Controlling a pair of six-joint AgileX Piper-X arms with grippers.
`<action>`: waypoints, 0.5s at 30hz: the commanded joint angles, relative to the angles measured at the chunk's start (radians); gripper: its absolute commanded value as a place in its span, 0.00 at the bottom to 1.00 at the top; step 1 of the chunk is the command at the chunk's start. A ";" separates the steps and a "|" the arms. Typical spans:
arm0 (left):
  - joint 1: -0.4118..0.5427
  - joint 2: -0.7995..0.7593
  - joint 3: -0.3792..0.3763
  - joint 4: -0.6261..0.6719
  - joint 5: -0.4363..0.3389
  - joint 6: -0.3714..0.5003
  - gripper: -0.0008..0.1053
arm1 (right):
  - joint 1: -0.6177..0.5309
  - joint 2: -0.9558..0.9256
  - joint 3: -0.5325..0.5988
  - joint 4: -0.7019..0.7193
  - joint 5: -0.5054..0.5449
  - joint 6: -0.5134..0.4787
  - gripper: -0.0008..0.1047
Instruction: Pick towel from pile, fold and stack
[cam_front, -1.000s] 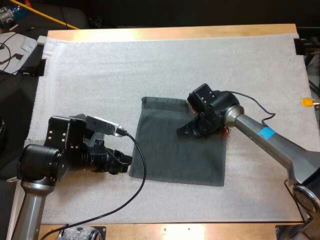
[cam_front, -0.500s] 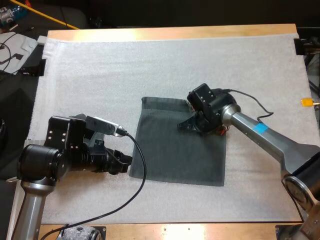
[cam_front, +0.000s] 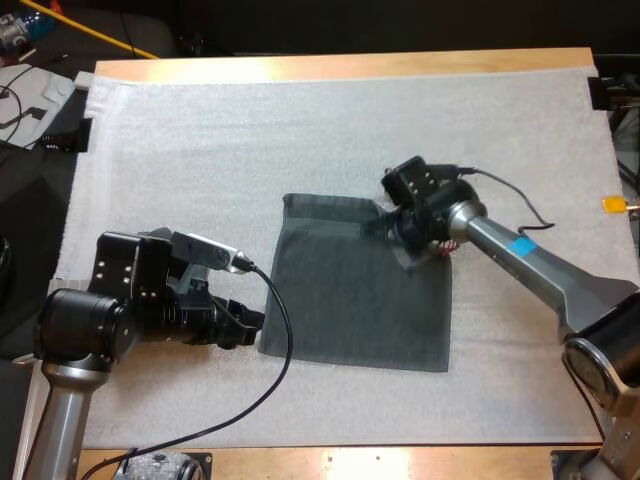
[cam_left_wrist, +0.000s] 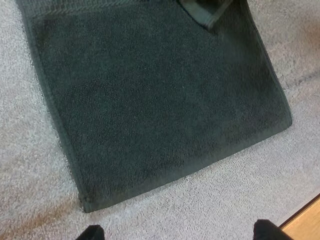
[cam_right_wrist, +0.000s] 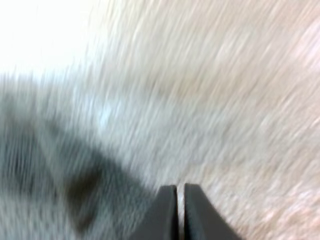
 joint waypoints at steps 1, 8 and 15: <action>-0.001 0.002 -0.002 0.004 0.007 -0.001 0.55 | -0.041 -0.012 -0.040 -0.057 0.080 0.056 0.01; -0.001 -0.001 -0.002 0.002 0.006 0.003 0.56 | -0.067 -0.034 -0.081 -0.055 0.112 0.057 0.01; -0.004 -0.001 -0.001 0.001 0.007 0.004 0.55 | -0.049 -0.136 -0.081 0.014 0.108 -0.015 0.01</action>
